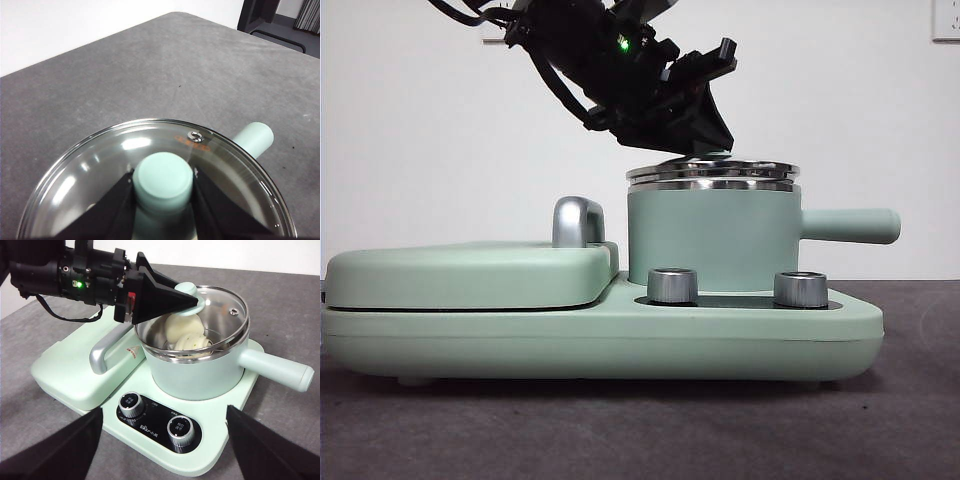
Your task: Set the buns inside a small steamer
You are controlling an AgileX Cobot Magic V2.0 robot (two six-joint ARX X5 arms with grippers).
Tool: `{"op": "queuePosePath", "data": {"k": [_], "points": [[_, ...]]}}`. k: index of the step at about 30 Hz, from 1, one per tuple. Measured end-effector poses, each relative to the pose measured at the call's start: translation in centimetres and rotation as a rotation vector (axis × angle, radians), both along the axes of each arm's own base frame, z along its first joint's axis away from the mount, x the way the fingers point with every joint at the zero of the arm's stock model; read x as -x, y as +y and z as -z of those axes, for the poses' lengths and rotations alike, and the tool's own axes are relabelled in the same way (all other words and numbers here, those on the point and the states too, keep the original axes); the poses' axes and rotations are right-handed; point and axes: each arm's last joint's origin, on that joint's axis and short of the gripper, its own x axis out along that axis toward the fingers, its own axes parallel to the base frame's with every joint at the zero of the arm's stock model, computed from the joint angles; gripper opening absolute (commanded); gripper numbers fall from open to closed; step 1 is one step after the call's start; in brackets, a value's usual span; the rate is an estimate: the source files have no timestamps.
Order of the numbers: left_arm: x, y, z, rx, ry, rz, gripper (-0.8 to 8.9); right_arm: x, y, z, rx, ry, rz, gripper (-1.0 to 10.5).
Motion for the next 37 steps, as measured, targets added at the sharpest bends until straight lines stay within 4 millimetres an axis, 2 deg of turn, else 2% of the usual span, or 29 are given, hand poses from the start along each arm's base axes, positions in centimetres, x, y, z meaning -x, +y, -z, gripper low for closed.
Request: {"op": "queuePosePath", "data": {"k": [37], "points": [[-0.43,-0.36,0.59,-0.013,0.023,0.033,0.11,0.15,-0.09,0.48,0.027,0.046,0.0,3.9]]}}
